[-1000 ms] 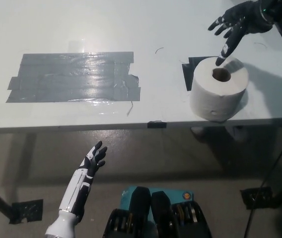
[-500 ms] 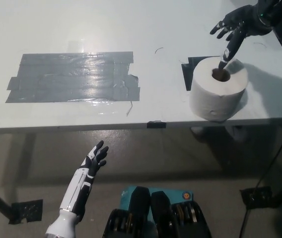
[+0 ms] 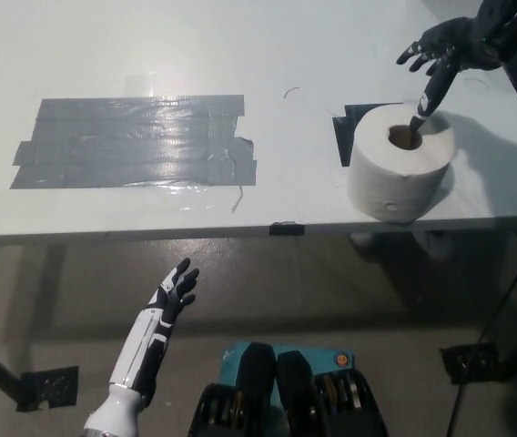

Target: A toilet paper roll is kept on the black spot on the desk infront of the robot and the robot inserts its right thumb into the hole in the centre to grab the roll. Then it passes the roll to a person.

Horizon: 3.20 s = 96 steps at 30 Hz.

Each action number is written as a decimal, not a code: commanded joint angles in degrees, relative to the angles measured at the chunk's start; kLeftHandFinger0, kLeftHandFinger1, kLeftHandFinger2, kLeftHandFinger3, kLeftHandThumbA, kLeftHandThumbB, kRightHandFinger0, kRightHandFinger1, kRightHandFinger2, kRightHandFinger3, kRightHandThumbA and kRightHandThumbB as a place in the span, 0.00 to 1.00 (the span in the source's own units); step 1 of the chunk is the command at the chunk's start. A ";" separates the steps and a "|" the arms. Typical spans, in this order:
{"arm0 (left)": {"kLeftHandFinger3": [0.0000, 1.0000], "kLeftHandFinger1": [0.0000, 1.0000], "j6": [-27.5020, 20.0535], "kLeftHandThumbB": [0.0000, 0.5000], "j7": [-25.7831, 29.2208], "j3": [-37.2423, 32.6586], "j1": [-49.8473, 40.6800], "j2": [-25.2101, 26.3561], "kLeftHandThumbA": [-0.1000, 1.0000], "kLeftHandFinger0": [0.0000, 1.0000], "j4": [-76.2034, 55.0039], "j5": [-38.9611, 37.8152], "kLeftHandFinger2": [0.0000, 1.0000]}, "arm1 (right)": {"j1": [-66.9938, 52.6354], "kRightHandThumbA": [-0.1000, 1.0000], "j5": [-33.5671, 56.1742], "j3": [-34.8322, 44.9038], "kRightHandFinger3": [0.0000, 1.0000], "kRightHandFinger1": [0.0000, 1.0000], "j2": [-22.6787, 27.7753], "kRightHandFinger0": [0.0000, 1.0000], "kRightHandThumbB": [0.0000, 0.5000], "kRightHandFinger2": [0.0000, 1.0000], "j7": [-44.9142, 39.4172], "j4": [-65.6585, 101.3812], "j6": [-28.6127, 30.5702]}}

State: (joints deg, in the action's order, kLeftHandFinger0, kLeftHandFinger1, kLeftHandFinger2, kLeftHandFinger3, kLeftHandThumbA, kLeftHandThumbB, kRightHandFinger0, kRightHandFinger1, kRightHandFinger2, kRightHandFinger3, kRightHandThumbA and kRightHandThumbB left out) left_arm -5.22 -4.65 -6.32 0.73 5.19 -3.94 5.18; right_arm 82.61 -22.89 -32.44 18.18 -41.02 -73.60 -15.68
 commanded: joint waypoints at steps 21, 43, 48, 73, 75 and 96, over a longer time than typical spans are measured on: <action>1.00 1.00 -0.69 0.43 -0.64 -0.08 2.17 0.40 1.00 1.00 -1.44 0.13 1.00 | 1.51 1.00 -3.68 0.23 1.00 1.00 -0.98 1.00 0.82 1.00 5.73 -1.23 3.63; 1.00 1.00 -0.17 0.49 -0.53 -0.10 3.39 0.42 1.00 1.00 -1.46 0.72 1.00 | 3.00 1.00 -4.80 0.32 1.00 1.00 -2.31 1.00 0.87 1.00 5.53 -1.51 3.44; 1.00 1.00 -0.05 0.50 -0.63 -0.10 3.60 0.56 1.00 1.00 -1.45 0.71 1.00 | 3.52 1.00 -4.87 0.48 1.00 1.00 -2.08 1.00 0.85 1.00 4.76 -1.34 4.36; 1.00 1.00 0.36 0.46 -0.69 -0.13 4.55 0.58 1.00 1.00 -1.61 0.87 1.00 | 3.14 1.00 -6.68 -0.76 1.00 1.00 -2.01 1.00 0.89 1.00 4.41 -1.57 4.99; 1.00 1.00 0.36 0.46 -0.72 -0.12 4.56 0.56 1.00 1.00 -1.62 0.74 1.00 | 3.01 1.00 -6.59 -0.73 1.00 1.00 -2.07 1.00 0.88 1.00 4.29 -1.70 5.23; 1.00 1.00 0.79 0.50 -0.74 0.03 5.15 0.62 1.00 1.00 -1.57 0.53 1.00 | 2.94 1.00 -6.66 -1.46 1.00 1.00 -3.07 1.00 0.92 1.00 -2.94 -2.58 7.47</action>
State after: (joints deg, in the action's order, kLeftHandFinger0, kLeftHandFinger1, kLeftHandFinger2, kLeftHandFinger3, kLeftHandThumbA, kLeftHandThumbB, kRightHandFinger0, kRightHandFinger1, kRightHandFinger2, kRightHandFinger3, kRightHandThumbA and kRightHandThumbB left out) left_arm -4.67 -4.68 -6.29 4.76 5.41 -3.99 5.77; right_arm 82.15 -28.62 -33.34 14.83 -41.80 -76.48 -11.00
